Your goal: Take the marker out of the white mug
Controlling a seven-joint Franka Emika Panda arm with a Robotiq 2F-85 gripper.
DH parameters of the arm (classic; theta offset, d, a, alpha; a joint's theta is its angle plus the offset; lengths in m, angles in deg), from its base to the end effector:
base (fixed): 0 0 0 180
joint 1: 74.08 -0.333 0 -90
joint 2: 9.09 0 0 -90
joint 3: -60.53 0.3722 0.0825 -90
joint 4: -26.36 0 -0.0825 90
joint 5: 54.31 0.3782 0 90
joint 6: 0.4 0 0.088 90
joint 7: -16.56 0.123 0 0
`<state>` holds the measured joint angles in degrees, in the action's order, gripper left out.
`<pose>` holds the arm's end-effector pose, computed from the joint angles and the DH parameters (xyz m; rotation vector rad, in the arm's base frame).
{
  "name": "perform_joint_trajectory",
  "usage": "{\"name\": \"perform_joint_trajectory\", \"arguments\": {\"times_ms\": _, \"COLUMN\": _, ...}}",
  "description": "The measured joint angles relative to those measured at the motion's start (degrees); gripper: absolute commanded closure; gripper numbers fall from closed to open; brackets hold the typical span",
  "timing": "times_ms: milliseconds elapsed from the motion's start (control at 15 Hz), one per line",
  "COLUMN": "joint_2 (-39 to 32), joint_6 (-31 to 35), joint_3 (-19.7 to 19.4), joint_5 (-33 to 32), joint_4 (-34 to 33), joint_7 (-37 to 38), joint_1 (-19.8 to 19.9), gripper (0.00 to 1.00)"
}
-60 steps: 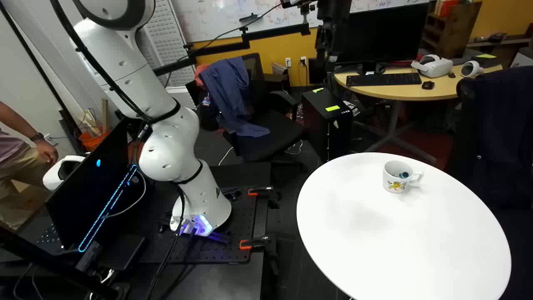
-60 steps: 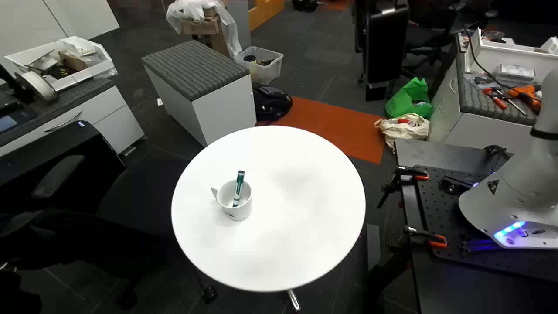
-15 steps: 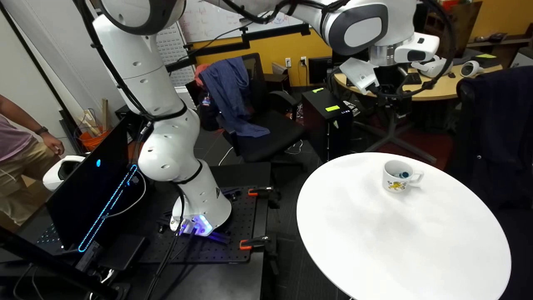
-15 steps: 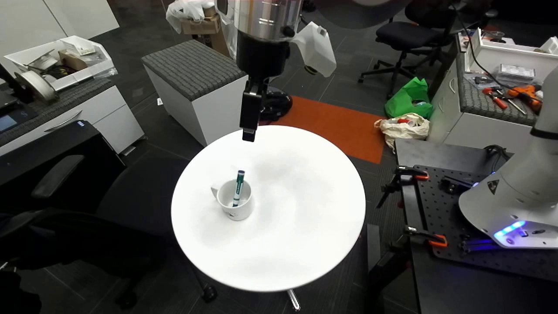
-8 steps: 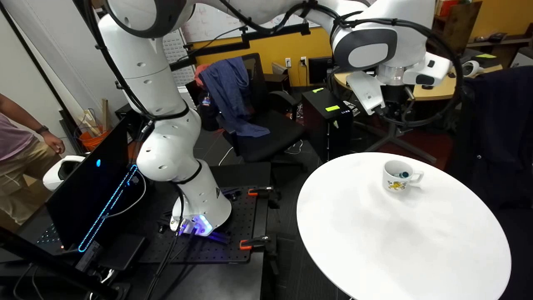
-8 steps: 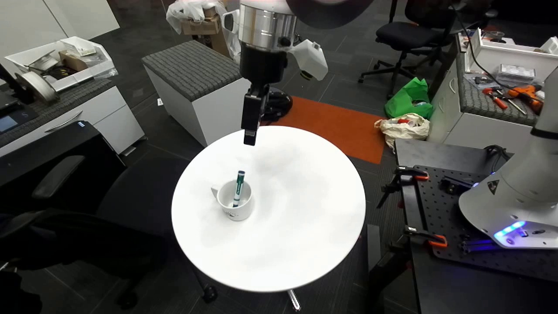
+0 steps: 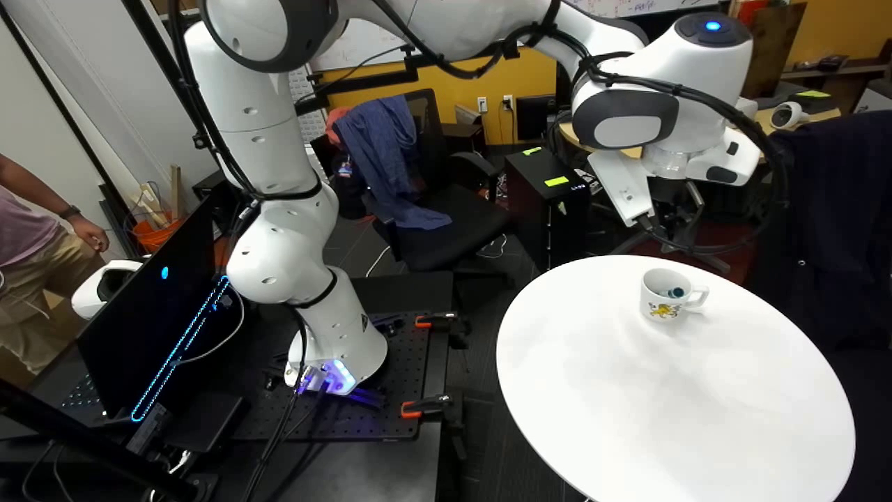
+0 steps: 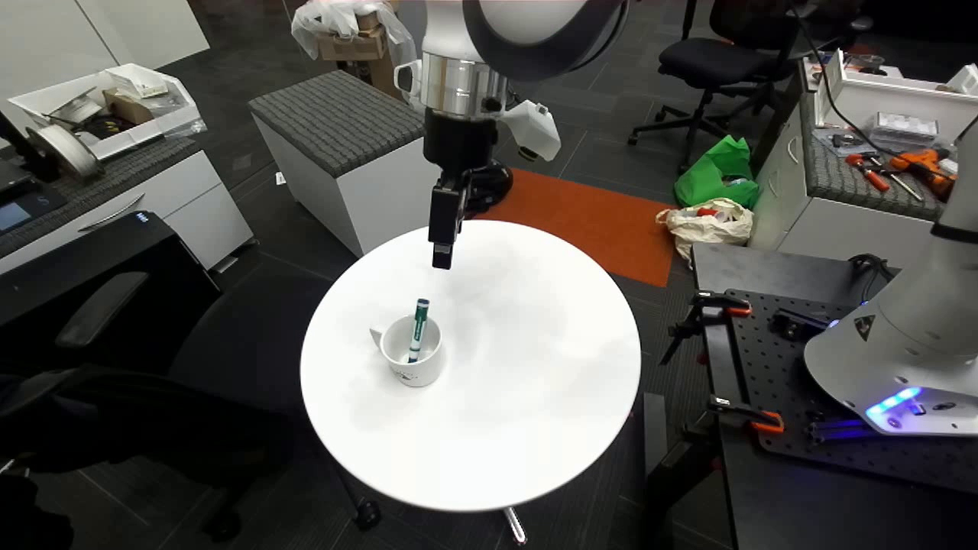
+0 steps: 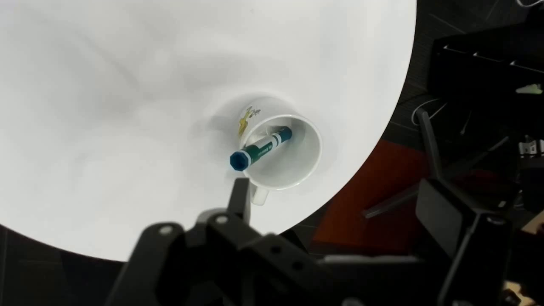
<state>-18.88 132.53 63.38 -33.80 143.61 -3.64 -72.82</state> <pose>0.5970 0.0260 0.4122 -2.8642 -0.2113 -0.2100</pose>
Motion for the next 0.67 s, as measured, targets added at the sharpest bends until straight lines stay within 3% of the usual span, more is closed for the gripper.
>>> {"name": "perform_joint_trajectory", "arguments": {"times_ms": 667, "joint_2": -8.9, "joint_6": 4.9, "joint_3": 0.3, "joint_5": 2.9, "joint_4": -5.2, "joint_7": -3.2, "joint_1": 2.3, "gripper": 0.0}}
